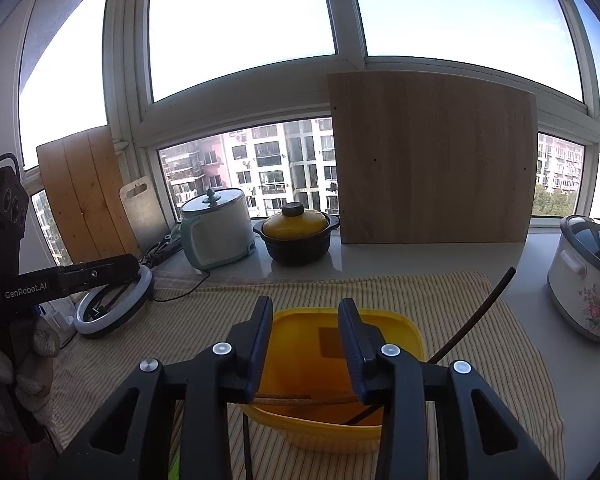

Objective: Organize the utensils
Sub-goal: 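Move both open grippers back down to the utensils on the cloth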

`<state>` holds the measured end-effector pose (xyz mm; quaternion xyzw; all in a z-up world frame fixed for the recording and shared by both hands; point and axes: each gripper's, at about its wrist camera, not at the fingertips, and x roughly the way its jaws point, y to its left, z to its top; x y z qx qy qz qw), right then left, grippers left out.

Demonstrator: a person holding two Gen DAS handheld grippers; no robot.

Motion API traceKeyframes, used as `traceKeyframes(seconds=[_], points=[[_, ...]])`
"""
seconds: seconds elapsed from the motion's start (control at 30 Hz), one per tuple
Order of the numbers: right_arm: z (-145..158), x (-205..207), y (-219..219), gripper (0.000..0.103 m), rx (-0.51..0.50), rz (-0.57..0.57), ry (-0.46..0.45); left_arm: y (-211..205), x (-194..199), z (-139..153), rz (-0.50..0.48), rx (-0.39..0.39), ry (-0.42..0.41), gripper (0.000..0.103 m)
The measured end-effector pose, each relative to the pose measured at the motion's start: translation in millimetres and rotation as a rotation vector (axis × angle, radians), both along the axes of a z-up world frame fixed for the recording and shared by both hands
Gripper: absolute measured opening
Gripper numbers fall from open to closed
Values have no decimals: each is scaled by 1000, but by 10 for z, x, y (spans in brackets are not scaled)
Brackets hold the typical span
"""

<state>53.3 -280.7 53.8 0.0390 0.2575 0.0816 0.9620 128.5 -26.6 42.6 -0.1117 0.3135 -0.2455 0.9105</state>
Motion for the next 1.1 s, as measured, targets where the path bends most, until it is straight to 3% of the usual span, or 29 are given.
traceKeyframes(seconds=[0.33, 0.53, 0.83, 1.1], points=[[70, -358, 248, 41, 2, 112, -30, 395, -67, -392, 60, 57, 78, 37], [-25, -537, 539, 41, -69, 217, -11, 476, -86, -708, 58, 82, 151, 37], [-654, -486, 905, 41, -102, 331, 187, 432, -72, -1233, 25, 142, 278, 37], [-1184, -344, 1093, 39, -120, 360, 333, 347, -51, -1616, 6, 195, 354, 36]])
